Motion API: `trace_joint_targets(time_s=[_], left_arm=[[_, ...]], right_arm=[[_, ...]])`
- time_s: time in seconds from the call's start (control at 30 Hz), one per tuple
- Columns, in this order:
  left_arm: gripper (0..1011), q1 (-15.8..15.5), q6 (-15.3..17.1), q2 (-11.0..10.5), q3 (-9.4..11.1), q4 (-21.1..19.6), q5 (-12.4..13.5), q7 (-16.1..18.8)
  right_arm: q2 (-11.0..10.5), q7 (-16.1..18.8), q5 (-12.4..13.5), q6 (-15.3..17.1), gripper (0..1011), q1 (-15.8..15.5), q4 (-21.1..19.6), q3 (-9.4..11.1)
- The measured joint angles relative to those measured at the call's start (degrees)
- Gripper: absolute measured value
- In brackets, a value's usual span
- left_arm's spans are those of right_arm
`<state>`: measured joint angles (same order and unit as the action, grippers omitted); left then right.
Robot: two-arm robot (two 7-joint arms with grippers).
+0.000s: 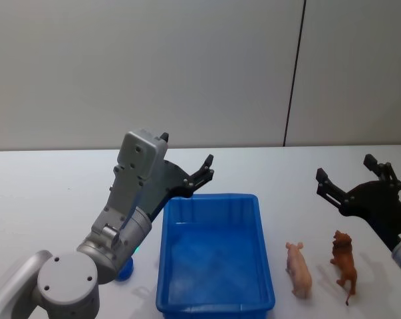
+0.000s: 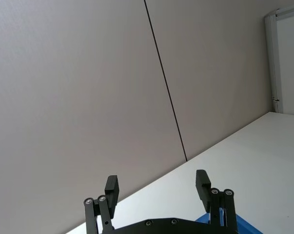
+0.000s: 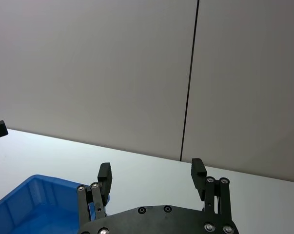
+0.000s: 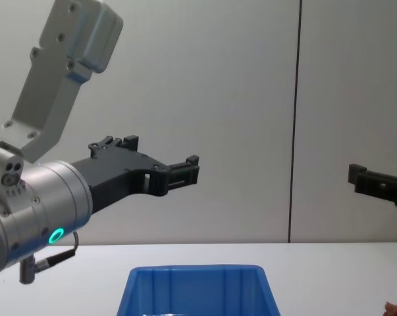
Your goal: Pick up the two dolls from the table and place them into the box.
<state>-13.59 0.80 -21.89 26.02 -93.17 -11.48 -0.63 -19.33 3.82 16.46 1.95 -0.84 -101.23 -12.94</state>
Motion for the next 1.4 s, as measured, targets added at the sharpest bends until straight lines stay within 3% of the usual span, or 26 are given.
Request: trace_joint_targets(time_s=[0.7,1.17,1.4], left_arm=[[1001,0.0,0.0,0.0,0.0,0.0,0.0,0.0],[1001,0.0,0.0,0.0,0.0,0.0,0.0,0.0],[1001,0.0,0.0,0.0,0.0,0.0,0.0,0.0]], right_arm=[[-0.6,-0.1,0.1,0.4,1001,-0.6,-0.5,0.4],[-4.5,-2.1,1.7,6.2,1001,-4.9,-3.1,2.4],[-5.8,-2.7,1.8,11.2,1001,-6.5,-3.3,2.9]])
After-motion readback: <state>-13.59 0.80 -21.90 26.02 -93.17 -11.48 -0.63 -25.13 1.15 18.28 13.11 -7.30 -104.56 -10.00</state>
